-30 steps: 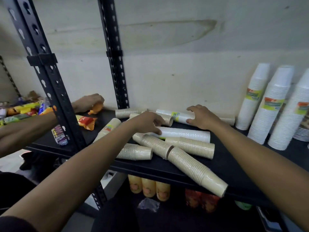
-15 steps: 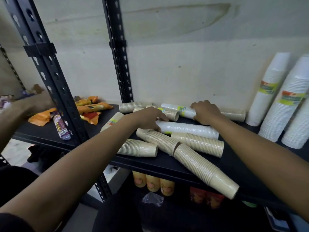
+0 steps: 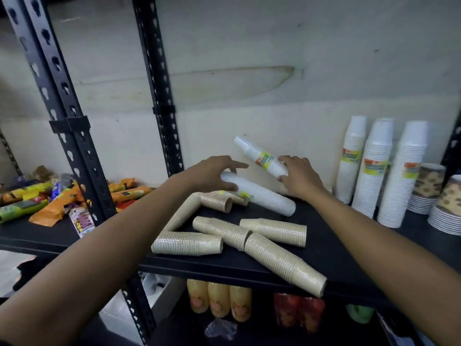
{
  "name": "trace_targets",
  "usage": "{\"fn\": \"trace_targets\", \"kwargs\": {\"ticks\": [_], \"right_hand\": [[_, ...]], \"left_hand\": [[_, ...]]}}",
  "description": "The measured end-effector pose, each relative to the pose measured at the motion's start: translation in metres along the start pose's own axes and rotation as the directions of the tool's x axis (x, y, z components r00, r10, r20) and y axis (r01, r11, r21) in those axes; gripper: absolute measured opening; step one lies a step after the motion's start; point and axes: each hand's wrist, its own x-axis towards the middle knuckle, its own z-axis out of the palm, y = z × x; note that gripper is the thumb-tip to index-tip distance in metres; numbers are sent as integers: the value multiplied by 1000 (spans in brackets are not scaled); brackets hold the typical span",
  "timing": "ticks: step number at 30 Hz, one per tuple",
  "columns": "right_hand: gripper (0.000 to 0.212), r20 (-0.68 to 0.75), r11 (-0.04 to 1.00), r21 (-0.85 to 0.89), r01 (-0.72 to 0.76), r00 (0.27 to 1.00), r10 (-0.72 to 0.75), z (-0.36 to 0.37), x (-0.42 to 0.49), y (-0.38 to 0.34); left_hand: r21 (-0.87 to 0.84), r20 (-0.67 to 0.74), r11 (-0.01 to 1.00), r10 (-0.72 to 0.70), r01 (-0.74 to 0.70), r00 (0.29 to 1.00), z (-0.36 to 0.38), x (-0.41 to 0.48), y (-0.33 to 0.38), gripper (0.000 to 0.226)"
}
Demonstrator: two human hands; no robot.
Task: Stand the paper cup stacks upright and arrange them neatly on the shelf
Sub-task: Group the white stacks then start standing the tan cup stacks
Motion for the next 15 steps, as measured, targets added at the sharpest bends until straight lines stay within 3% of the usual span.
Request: {"fn": "trace_targets", "kwargs": {"ticks": [8, 15], "right_hand": [[60, -100, 984, 164, -63, 992, 80, -45, -43, 16], [67, -170, 931, 350, -102, 971, 170, -85, -94, 49]], "left_hand": [[-349, -365, 937, -103, -33, 925, -3, 15, 51, 89], [-627, -422, 779, -324, -14, 847, 11, 44, 87, 79]]}}
